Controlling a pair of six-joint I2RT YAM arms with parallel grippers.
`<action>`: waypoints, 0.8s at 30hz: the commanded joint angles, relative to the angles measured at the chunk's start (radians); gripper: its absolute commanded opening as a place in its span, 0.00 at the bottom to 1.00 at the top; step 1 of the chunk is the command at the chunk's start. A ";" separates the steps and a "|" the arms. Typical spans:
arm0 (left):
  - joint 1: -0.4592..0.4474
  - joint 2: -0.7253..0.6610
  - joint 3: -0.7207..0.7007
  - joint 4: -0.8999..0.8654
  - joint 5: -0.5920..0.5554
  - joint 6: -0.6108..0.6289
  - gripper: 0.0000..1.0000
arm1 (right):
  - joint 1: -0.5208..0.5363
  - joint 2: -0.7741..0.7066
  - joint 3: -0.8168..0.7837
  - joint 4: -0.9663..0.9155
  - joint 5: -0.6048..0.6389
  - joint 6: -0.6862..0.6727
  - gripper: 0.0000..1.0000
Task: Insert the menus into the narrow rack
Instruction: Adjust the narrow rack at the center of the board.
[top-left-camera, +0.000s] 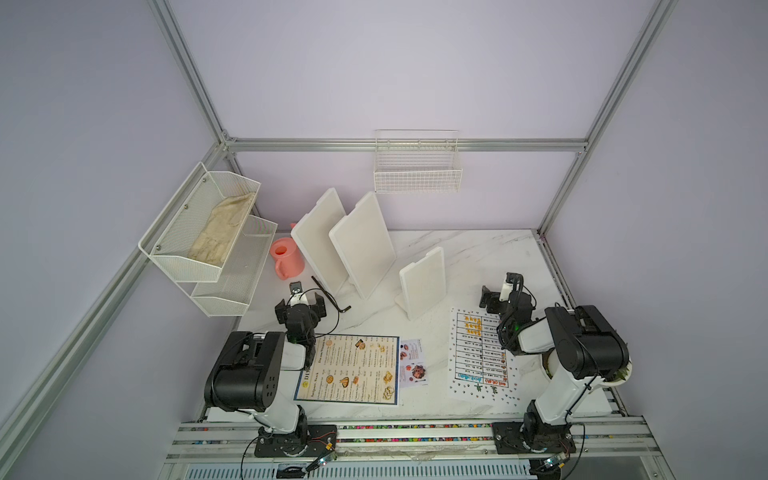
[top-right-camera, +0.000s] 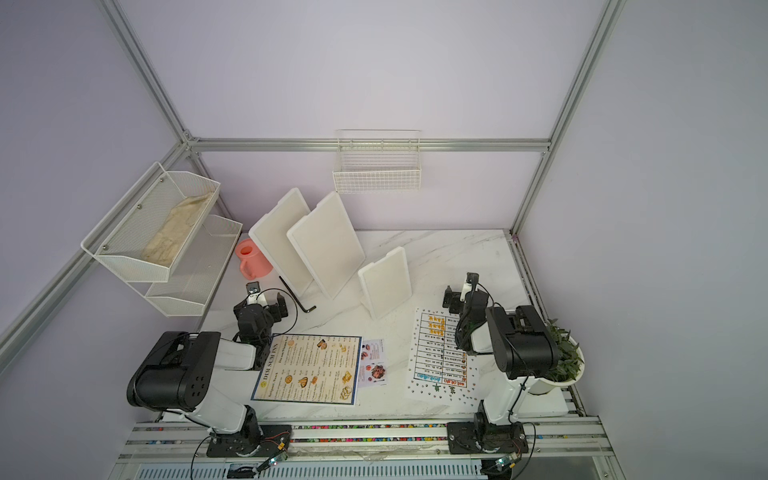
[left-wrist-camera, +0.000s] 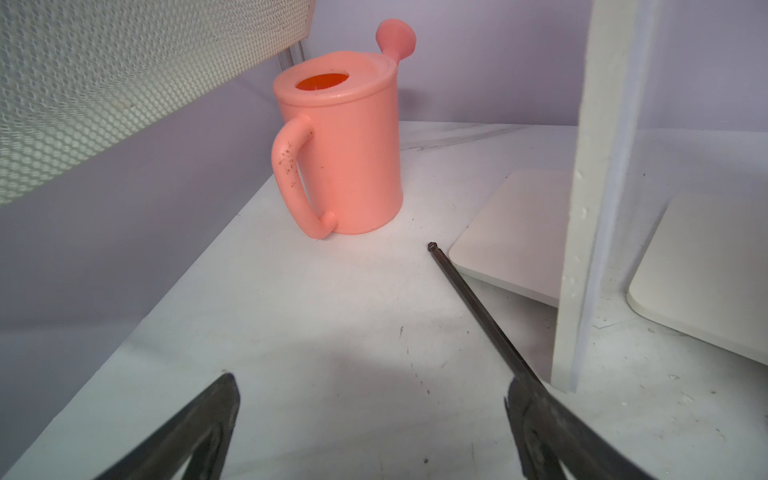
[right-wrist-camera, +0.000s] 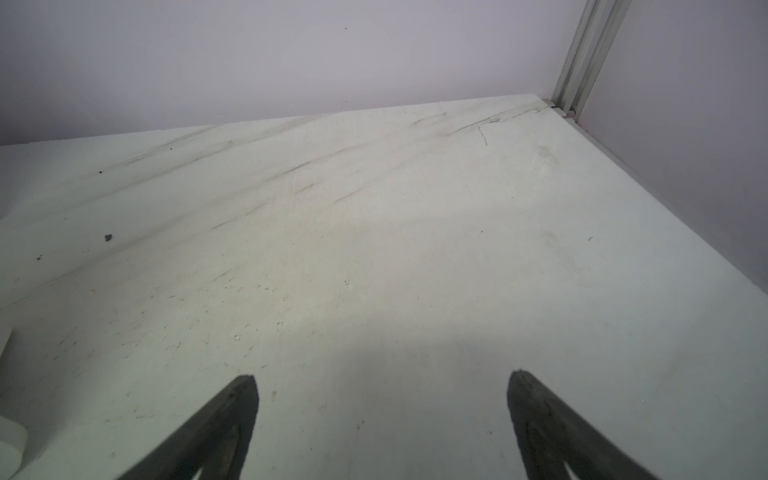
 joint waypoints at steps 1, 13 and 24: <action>-0.003 -0.005 0.037 0.017 0.003 0.014 1.00 | 0.002 0.000 0.011 0.010 0.000 -0.001 0.97; -0.092 -0.391 0.060 -0.345 -0.159 -0.033 1.00 | 0.003 -0.301 0.111 -0.371 -0.015 0.076 0.97; -0.091 -0.509 0.414 -1.265 -0.245 -0.609 1.00 | 0.003 -0.439 0.376 -0.896 -0.138 0.486 0.97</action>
